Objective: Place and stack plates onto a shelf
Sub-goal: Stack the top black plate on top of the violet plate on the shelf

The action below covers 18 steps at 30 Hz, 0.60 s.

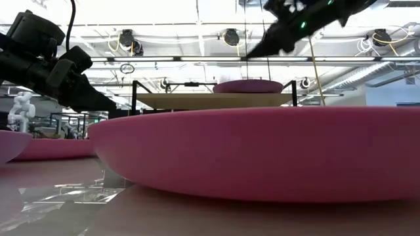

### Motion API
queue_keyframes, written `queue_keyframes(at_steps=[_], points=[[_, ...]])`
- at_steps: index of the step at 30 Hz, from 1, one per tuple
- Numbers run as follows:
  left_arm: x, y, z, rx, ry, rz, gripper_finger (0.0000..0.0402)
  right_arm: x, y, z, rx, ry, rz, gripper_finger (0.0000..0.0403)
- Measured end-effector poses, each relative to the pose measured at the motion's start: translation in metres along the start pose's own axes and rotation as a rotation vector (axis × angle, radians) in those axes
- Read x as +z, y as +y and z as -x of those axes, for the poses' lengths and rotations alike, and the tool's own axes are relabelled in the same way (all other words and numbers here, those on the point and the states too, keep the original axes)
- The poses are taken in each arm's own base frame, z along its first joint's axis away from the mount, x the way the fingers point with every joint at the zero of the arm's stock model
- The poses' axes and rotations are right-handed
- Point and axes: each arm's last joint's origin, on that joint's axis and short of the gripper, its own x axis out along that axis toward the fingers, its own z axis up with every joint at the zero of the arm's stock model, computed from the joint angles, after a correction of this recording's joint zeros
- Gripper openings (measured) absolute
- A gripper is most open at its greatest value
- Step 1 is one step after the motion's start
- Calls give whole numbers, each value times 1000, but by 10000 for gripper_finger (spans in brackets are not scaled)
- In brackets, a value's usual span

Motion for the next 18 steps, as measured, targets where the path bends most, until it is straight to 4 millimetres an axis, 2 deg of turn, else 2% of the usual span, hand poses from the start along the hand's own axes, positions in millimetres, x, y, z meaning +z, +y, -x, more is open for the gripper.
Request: queue_keyframes(at_steps=[7, 13, 18], points=[[0, 0, 0, 0, 0, 0, 136, 19, 1, 49, 36, -164, -86, 94], [0, 0, 0, 0, 0, 0, 136, 4, 13, 81, 95, -203, -160, 93], [0, 0, 0, 0, 0, 0, 136, -18, 26, 96, 130, -249, -230, 93]])
